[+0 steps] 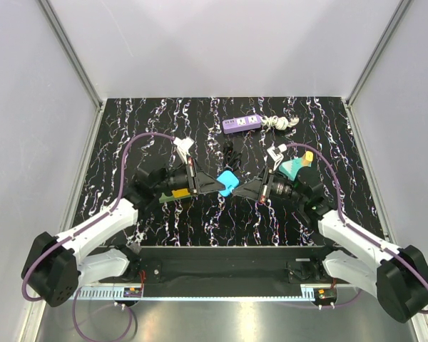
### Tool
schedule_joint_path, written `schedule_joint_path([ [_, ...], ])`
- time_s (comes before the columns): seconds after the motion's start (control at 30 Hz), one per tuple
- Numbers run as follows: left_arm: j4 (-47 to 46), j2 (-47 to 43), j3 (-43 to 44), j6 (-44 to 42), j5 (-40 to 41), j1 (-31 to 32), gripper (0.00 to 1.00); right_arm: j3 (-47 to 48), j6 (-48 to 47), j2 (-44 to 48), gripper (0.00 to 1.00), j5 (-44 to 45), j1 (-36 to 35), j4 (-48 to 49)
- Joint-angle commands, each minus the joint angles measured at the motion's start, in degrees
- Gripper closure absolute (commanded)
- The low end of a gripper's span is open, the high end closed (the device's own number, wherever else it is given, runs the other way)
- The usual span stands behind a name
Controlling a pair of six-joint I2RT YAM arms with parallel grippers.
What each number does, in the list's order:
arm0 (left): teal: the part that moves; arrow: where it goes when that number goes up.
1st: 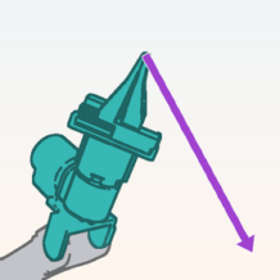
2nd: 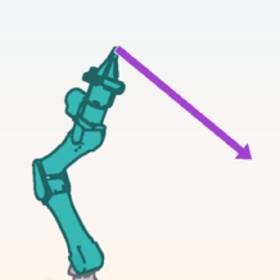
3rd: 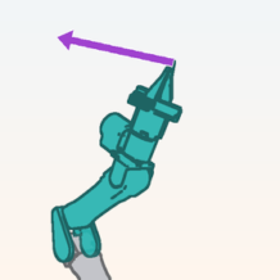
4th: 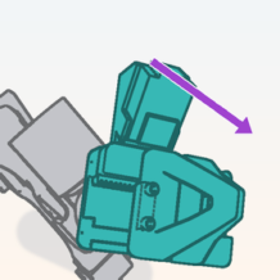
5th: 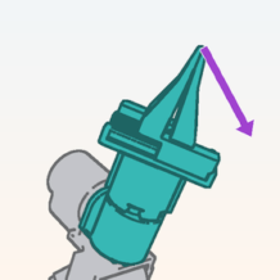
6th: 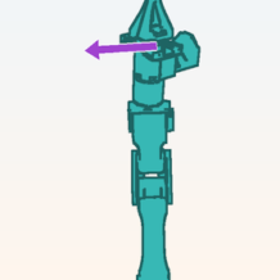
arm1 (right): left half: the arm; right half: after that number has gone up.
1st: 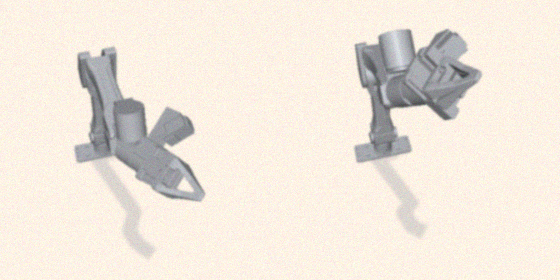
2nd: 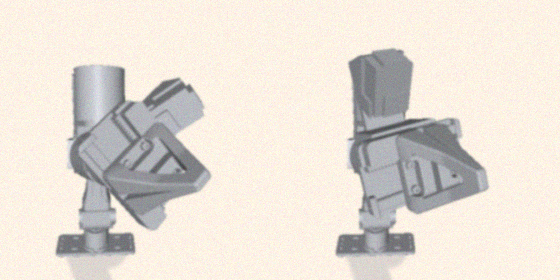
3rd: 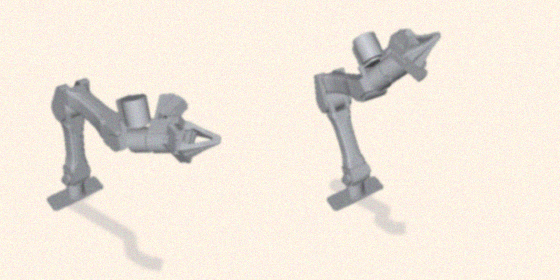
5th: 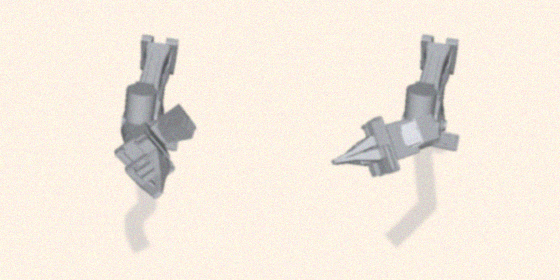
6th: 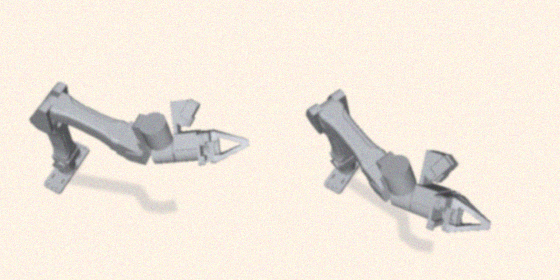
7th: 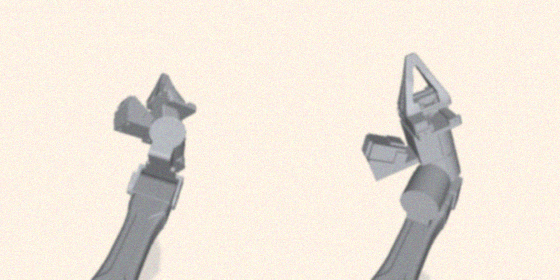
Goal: Insert the plug
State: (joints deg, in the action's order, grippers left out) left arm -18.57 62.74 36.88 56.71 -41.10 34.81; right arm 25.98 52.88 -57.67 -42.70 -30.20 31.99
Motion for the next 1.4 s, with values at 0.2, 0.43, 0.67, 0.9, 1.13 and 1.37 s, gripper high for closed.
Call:
schedule_joint_path([
  [0.2, -5.08, -2.45, 1.09, 2.62, -4.95, 0.88, 0.45, -0.4, -5.51, 3.35, 1.0, -2.56, -0.65, 4.93],
  [0.43, 6.85, -1.66, 6.51, -4.31, -7.06, 0.88, 0.44, 0.48, -5.25, 1.6, 1.0, -5.55, -0.65, 4.05],
  [0.67, 17.51, -0.96, 10.14, -13.2, -7.94, 0.88, 0.46, 0.83, -5.51, 0.02, 1.0, -7.75, -0.65, 3.26],
  [0.9, 18.39, 2.2, 10.84, -14.96, -10.31, 0.88, 0.5, 0.74, -6.04, -0.43, 1.0, -9.16, -0.65, 3.43],
  [1.13, 18.39, 3.79, 10.84, -15.05, -12.33, 0.88, 0.8, 0.66, -6.12, -0.34, 1.0, -11.17, -0.65, 4.13],
  [1.37, 15.58, 4.5, 9.88, -12.59, -14.88, 0.88, 0.9, 0.48, -7.27, 0.01, 1.0, -13.2, -0.57, 4.31],
])
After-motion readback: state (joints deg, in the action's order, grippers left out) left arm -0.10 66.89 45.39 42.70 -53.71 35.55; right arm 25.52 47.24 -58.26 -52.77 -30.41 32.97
